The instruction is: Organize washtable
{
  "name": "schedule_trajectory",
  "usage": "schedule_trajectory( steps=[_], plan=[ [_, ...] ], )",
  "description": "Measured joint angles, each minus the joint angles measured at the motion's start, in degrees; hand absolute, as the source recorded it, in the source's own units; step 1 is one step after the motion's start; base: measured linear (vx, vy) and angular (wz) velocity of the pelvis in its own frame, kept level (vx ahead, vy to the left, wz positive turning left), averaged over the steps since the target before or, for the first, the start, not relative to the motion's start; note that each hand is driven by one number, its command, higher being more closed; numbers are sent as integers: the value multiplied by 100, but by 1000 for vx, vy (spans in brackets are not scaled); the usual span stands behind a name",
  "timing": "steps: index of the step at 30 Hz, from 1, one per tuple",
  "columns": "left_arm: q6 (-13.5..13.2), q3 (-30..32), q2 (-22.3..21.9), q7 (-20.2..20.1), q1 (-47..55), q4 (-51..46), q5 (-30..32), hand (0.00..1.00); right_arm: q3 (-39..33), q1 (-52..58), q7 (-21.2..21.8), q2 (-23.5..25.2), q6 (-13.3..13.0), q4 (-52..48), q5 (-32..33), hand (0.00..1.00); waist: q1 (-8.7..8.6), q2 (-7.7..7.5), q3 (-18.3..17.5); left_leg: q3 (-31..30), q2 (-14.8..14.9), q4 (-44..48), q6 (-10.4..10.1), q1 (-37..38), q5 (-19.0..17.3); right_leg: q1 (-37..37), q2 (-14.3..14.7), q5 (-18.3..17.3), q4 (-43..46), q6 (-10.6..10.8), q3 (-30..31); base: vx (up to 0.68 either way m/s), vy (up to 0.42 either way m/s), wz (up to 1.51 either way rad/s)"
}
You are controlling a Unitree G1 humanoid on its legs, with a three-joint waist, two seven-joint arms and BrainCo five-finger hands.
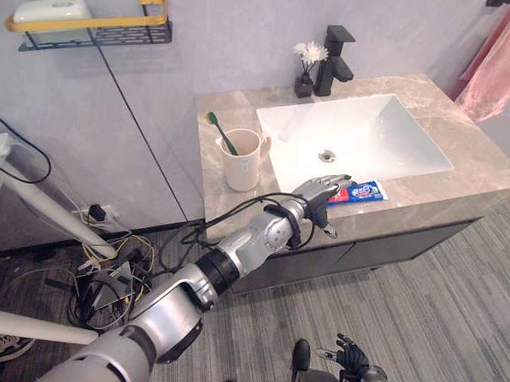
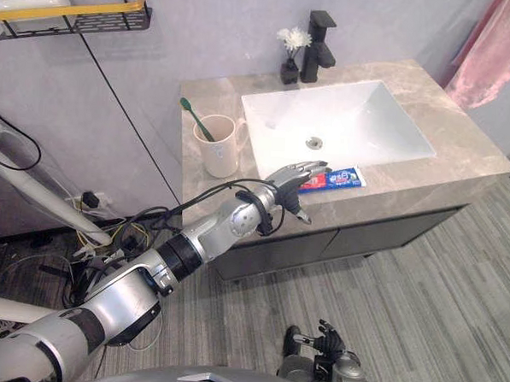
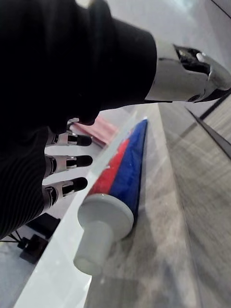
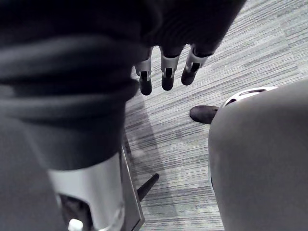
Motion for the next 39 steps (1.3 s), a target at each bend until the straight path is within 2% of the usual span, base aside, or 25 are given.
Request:
schedule_trajectory(
  steps=[13,33,34,39],
  plan=[
    [99,249,-186,211,-277,93,-46,0,38,-14,-87,30,4,-182,-6,0,-57,22,163,114,11,-76,-15,56,-9,-39,32,0,-2,2,103,10,2,-5],
    [181,209,-277,223,-252,83,-48,0,78,13,-102,30,1,-355,-9,0,-62,39,296,134,15,-78,-19,63,-12,-38,35,-2,-2,4,113,0,0,0],
    [190,206,-279,220,-251,108,-46,100,80,13,-104,30,1,-356,-14,0,-63,39,297,144,15,-78,-22,66,-14,-38,37,-2,-2,4,122,-3,0,-4],
    [215,204,-364,224,-250,339,-23,100,158,11,-111,28,-2,-373,-36,0,-80,33,300,153,21,-77,-24,67,-16,-40,44,-2,-2,4,131,0,0,0]
  ],
)
